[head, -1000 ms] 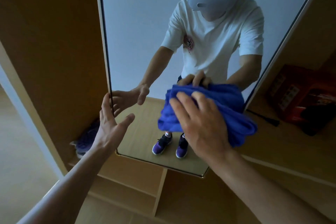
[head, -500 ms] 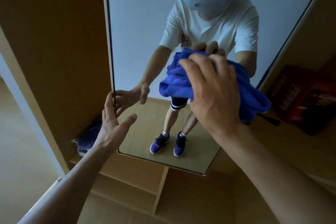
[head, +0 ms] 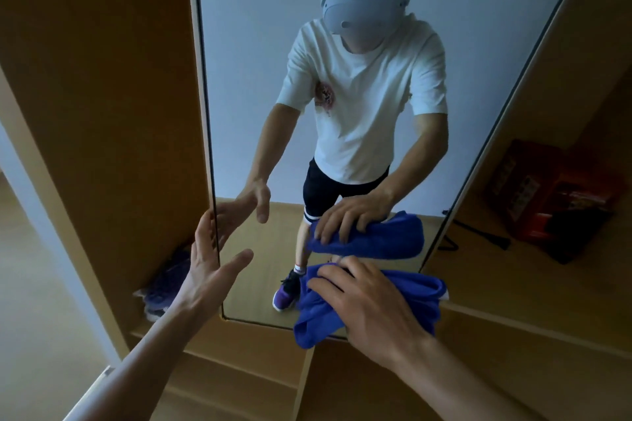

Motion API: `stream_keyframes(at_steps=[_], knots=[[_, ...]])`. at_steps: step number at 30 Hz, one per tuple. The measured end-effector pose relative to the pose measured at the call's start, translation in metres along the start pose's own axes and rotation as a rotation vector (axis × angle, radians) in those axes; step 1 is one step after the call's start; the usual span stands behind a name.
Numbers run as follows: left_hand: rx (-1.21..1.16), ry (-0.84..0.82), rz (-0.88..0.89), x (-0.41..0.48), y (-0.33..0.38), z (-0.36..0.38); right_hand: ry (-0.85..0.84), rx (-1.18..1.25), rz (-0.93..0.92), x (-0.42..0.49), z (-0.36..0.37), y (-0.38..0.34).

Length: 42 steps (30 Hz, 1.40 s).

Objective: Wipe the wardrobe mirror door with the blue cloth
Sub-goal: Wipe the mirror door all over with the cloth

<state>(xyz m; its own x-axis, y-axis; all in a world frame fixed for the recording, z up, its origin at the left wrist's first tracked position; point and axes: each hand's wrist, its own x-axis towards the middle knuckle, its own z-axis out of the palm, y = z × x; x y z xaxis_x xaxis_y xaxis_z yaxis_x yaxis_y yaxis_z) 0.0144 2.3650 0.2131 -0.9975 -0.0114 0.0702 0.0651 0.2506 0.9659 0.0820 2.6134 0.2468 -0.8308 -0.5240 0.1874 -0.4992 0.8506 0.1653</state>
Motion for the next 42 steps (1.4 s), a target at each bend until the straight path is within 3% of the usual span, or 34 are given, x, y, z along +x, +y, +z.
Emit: stream_keyframes(at_steps=[5, 15, 21, 28, 36, 42], knots=[[-0.050, -0.048, -0.023, 0.000, 0.021, -0.006, 0.062, 0.073, 0.056, -0.012, -0.040, 0.001], [-0.056, -0.070, 0.192, 0.024, 0.114, -0.034, 0.217, 0.103, 0.220, -0.007, -0.117, 0.002], [-0.068, -0.173, 0.181, 0.023, 0.144, -0.050, 0.298, 0.152, 0.296, -0.010, -0.144, -0.011], [0.030, -0.254, 0.152, 0.026, 0.157, -0.069, 0.270, 0.139, 0.331, 0.002, -0.170, -0.029], [-0.019, -0.347, 0.250, 0.031, 0.186, -0.079, 0.264, 0.142, 0.395, 0.015, -0.187, -0.042], [-0.015, -0.322, 0.155, 0.037, 0.188, -0.081, 0.311, 0.277, 0.391, 0.028, -0.176, -0.059]])
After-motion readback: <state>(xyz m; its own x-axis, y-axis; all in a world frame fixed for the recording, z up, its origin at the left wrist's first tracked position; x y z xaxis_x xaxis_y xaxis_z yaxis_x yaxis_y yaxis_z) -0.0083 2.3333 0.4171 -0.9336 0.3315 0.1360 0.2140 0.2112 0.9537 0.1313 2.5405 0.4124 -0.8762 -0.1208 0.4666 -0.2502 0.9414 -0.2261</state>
